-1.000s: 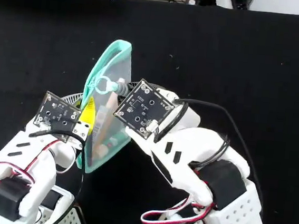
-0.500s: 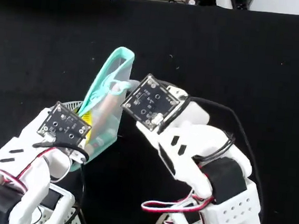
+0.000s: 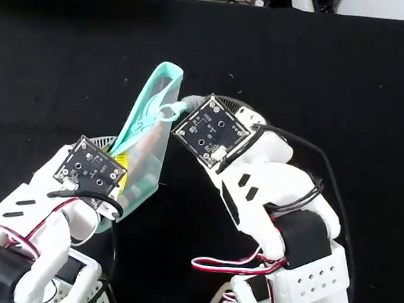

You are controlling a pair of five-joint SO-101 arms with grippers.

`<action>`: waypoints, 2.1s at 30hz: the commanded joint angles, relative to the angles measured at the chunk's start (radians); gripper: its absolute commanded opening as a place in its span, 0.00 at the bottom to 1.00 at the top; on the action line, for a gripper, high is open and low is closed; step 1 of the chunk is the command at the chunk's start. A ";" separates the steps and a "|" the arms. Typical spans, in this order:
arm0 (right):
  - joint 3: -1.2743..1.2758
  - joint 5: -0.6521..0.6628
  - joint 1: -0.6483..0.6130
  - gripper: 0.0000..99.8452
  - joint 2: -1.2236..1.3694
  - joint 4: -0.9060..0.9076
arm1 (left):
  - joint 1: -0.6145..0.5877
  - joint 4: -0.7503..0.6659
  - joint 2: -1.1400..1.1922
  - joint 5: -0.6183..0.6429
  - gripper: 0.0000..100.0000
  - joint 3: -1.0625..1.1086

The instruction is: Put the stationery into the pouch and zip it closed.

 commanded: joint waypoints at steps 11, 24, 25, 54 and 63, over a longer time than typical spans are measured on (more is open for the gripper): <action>-0.134 -0.002 0.201 0.01 0.254 -0.097 | 0.002 0.049 -0.011 0.018 0.03 -0.044; -0.194 -0.032 0.140 0.02 0.245 0.074 | 0.001 0.046 -0.011 0.018 0.03 -0.044; -0.194 -0.063 0.126 0.04 0.208 0.097 | 0.002 0.046 -0.011 0.015 0.03 -0.044; -0.515 -0.448 0.092 0.19 0.415 0.321 | 0.320 0.299 -0.011 -0.229 0.03 0.051; -1.311 -0.488 -0.044 0.19 0.909 0.784 | 0.328 0.293 -0.011 -0.229 0.03 0.061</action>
